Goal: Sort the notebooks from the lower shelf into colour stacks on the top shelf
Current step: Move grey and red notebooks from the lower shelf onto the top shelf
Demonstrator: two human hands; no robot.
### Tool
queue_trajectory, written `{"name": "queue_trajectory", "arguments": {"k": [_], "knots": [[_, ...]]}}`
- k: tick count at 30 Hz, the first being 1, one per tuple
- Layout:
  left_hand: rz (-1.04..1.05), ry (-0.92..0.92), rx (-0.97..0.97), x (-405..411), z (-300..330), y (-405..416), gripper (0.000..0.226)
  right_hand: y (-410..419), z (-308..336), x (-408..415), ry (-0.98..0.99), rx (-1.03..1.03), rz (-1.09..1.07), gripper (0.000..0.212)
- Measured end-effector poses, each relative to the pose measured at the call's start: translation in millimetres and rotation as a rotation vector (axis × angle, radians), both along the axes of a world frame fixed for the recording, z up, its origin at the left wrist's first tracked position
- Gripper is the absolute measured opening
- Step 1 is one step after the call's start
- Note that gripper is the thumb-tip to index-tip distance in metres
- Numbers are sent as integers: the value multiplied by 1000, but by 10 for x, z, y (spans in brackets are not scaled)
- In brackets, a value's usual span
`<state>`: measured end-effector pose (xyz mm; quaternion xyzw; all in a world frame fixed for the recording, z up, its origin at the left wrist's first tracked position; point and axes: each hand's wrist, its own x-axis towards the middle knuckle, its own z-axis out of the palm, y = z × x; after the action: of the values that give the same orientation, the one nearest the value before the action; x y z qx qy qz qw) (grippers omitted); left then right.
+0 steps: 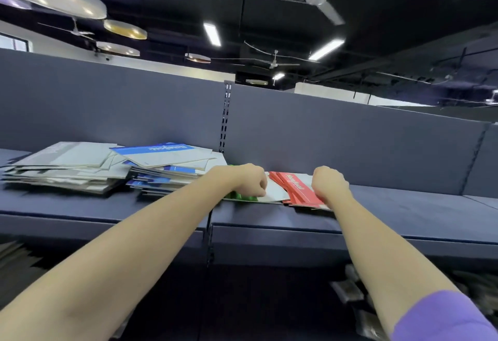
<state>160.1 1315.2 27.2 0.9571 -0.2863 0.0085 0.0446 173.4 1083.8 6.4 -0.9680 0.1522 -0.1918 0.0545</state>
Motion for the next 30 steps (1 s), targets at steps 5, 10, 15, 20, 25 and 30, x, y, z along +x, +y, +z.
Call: {"name": "queue_trajectory", "arguments": {"k": [5, 10, 15, 20, 25, 30], "knots": [[41, -50, 102, -67, 36, -39, 29, 44, 2, -48, 37, 54, 52, 20], [37, -69, 137, -164, 32, 17, 27, 205, 22, -188, -71, 140, 90, 26], [-122, -107, 53, -379, -4, 117, 20, 400, 2, -458, -215, 177, 79, 25], [-286, -106, 0, -731, 20, 203, 20, 603, -107, -954, -281, 218, 32, 22], [-457, -48, -111, -1068, -153, 334, 15, 791, -318, -1502, -308, 299, -80, 18], [-554, 62, -146, -1387, -594, 557, 15, 1077, -730, -1920, -226, 353, -118, 10]]}}
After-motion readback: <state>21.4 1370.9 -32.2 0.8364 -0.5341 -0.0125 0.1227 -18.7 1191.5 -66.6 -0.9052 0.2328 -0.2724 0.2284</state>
